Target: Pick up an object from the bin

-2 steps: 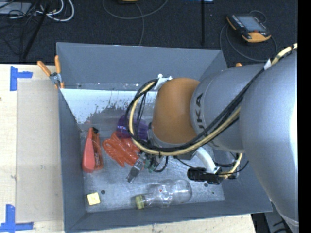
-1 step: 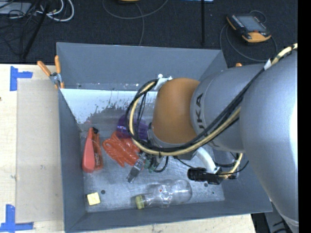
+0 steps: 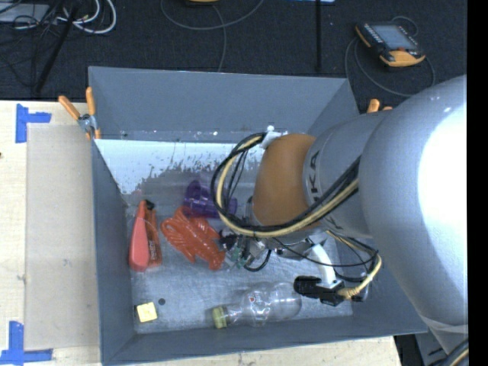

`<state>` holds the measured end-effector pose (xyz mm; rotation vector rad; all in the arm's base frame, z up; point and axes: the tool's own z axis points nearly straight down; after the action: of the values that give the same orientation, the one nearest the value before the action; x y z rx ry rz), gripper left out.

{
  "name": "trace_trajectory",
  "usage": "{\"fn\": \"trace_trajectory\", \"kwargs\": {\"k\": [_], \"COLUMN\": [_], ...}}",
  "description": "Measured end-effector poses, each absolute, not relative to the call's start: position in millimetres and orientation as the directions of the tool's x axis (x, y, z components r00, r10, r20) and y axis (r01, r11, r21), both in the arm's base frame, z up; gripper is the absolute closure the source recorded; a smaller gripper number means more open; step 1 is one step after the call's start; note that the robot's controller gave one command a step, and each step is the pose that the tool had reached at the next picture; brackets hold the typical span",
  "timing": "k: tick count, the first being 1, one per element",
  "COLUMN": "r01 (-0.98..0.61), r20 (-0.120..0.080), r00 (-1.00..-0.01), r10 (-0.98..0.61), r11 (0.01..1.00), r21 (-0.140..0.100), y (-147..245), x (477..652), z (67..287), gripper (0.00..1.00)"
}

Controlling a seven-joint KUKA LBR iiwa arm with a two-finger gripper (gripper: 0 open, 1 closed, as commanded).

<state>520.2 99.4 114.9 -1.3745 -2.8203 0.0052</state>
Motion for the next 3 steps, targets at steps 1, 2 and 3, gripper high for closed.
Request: {"fn": "trace_trajectory", "kwargs": {"k": [1, 2, 3], "r01": [0.787, 0.789, 0.799], "r20": [0.002, 0.004, 0.000], "r00": [-0.617, -0.614, -0.601], "r10": [0.787, 0.789, 0.799], "r11": [0.617, 0.614, 0.601], "r21": [-0.005, -0.008, -0.004], "y": [99, 90, 114], "x": [520.2, 524.6, 530.1], "z": [115, 169, 216], "gripper": [1.00, 1.00, 1.00]}}
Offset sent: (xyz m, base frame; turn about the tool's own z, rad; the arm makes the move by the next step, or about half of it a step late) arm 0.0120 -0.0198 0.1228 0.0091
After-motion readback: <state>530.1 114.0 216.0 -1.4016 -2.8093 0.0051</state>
